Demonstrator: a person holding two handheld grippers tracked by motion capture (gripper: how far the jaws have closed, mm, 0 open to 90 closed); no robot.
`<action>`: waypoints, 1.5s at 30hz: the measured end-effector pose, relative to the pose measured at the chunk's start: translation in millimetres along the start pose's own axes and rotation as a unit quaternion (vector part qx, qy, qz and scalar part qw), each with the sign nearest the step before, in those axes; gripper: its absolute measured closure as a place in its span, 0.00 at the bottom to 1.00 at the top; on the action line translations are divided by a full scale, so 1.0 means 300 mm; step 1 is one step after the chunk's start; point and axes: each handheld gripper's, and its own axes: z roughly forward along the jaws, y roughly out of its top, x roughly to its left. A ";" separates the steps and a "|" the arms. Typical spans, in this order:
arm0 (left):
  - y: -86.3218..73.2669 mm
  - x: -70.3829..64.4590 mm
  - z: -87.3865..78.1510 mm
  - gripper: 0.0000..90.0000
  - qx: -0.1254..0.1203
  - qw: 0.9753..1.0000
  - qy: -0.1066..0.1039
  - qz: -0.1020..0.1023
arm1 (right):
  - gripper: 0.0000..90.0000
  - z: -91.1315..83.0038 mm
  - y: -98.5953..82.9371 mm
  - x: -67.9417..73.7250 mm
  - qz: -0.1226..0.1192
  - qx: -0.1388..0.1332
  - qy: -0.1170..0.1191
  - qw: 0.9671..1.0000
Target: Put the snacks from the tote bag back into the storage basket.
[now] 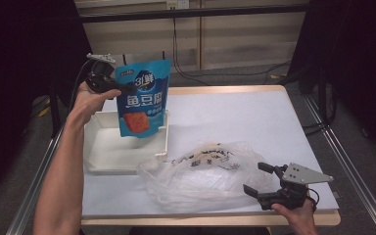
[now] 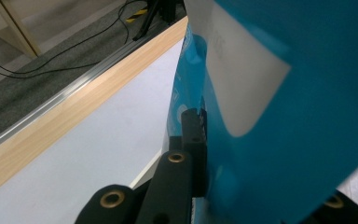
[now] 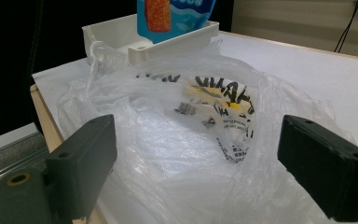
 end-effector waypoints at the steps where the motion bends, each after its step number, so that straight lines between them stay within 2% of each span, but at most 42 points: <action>1: -0.003 0.002 0.004 1.00 0.001 1.000 0.002 0.000 | 0.13 0.001 0.000 0.001 0.003 -0.001 0.000 1.000; 11: -0.008 0.000 0.040 1.00 -0.009 1.000 -0.004 -0.001 | 0.13 0.000 0.000 -0.001 0.002 0.002 0.000 1.000; 12: -0.006 0.001 0.045 1.00 -0.005 1.000 -0.004 0.006 | 0.13 0.000 0.001 -0.001 0.001 0.000 0.000 1.000; 15: -0.005 0.007 0.047 1.00 -0.011 1.000 -0.004 0.006 | 0.13 -0.002 0.002 0.000 0.000 0.000 0.000 1.000; 19: -0.012 0.009 0.049 1.00 -0.012 1.000 -0.003 0.002 | 0.13 0.001 0.001 -0.002 0.001 0.001 0.000 1.000; 20: -0.013 0.008 0.050 1.00 -0.011 1.000 0.006 0.002 | 0.13 0.001 0.001 -0.001 0.002 0.001 0.000 1.000; 22: -0.015 0.012 0.054 1.00 -0.004 1.000 0.007 0.002 | 0.13 0.003 0.002 0.001 0.003 0.000 0.002 1.000; 25: -0.021 0.007 0.076 1.00 0.019 0.999 0.022 0.019 | 0.13 0.004 0.002 0.004 -0.002 0.002 0.003 1.000; 27: -0.026 0.012 0.075 1.00 -0.015 1.000 0.015 0.004 | 0.13 0.005 0.002 0.004 -0.001 0.003 0.002 1.000; 30: -0.028 0.017 0.084 1.00 -0.015 1.000 0.015 0.003 | 0.13 0.004 0.002 0.003 -0.001 0.003 0.002 1.000; 32: -0.027 0.009 0.082 1.00 -0.004 1.000 0.019 0.013 | 0.13 0.003 0.002 0.003 -0.002 0.002 0.003 1.000; 34: -0.023 0.000 0.080 1.00 0.014 0.999 0.032 0.023 | 0.13 0.004 0.001 0.001 -0.001 0.002 0.002 1.000; 36: -0.020 -0.009 0.080 1.00 0.034 0.997 0.048 0.041 | 0.13 0.006 0.000 0.001 0.001 0.005 0.002 1.000; 38: -0.021 -0.016 0.084 0.98 0.051 0.996 0.054 0.045 | 0.13 0.007 0.001 0.004 -0.001 0.004 0.004 1.000; 39: -0.022 -0.015 0.082 0.97 0.064 0.995 0.056 0.056 | 0.13 0.007 0.002 0.006 -0.002 0.005 0.003 1.000; 41: -0.030 -0.019 0.080 0.92 0.060 0.995 0.065 0.049 | 0.13 0.008 0.003 0.008 -0.003 0.005 0.003 1.000; 43: -0.037 -0.019 0.074 0.91 0.059 0.995 0.064 0.051 | 0.13 0.009 0.002 0.009 -0.003 0.005 0.004 1.000; 45: -0.046 -0.019 0.069 0.84 0.050 0.996 0.064 0.049 | 0.13 0.011 0.002 0.009 -0.001 0.006 0.003 1.000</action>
